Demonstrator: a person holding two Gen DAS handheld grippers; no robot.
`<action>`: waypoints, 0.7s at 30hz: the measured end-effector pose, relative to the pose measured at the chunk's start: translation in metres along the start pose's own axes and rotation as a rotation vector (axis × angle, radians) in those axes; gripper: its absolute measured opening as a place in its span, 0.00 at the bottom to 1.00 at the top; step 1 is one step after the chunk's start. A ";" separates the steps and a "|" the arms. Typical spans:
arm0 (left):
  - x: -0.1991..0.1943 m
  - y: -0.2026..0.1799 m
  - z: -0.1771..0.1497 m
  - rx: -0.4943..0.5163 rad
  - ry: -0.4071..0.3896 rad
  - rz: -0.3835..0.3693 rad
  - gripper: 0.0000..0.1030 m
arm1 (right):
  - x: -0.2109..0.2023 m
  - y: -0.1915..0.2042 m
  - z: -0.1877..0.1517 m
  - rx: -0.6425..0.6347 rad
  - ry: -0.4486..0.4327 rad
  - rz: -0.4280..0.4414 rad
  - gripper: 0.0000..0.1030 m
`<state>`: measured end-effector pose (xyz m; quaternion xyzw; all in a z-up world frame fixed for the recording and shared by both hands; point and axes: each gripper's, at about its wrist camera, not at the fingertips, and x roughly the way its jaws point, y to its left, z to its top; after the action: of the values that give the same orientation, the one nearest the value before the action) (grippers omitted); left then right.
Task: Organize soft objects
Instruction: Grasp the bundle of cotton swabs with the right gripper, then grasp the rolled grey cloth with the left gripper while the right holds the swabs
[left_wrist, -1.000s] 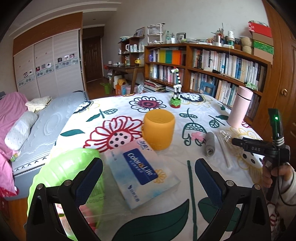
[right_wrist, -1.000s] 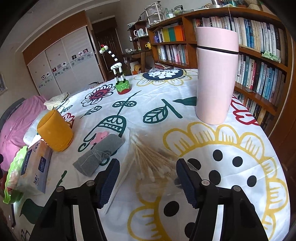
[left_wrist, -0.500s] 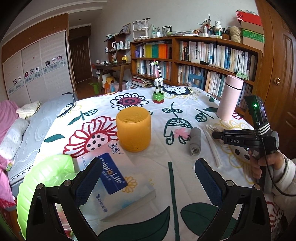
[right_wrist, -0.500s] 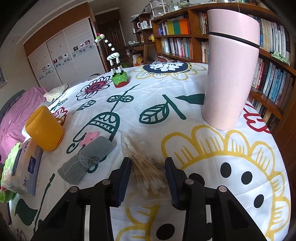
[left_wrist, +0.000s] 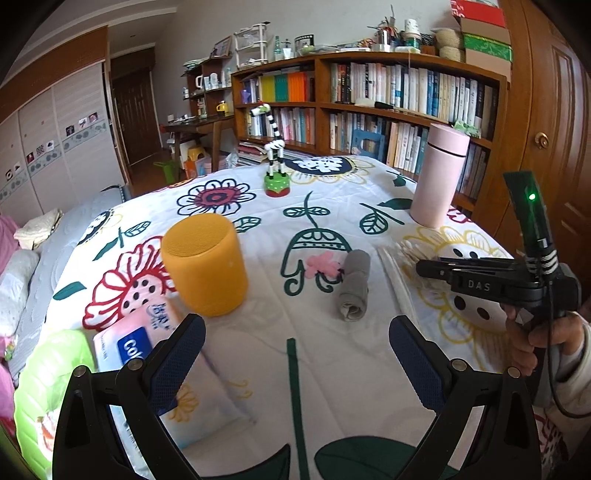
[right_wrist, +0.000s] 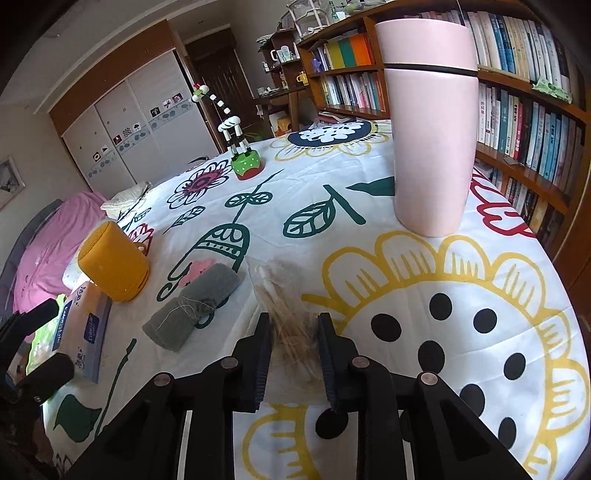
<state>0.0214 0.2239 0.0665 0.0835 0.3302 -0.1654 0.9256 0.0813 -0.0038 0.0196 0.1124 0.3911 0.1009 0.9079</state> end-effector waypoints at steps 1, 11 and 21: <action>0.004 -0.004 0.001 0.009 0.005 -0.002 0.97 | -0.002 0.000 -0.001 0.000 -0.004 0.001 0.25; 0.053 -0.021 0.015 0.004 0.060 -0.054 0.97 | -0.006 -0.003 -0.001 0.023 -0.042 -0.006 0.25; 0.092 -0.030 0.021 0.003 0.116 -0.072 0.78 | -0.010 -0.003 0.000 0.028 -0.055 0.002 0.25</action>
<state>0.0897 0.1673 0.0228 0.0822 0.3856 -0.1939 0.8983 0.0746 -0.0092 0.0254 0.1282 0.3674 0.0933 0.9164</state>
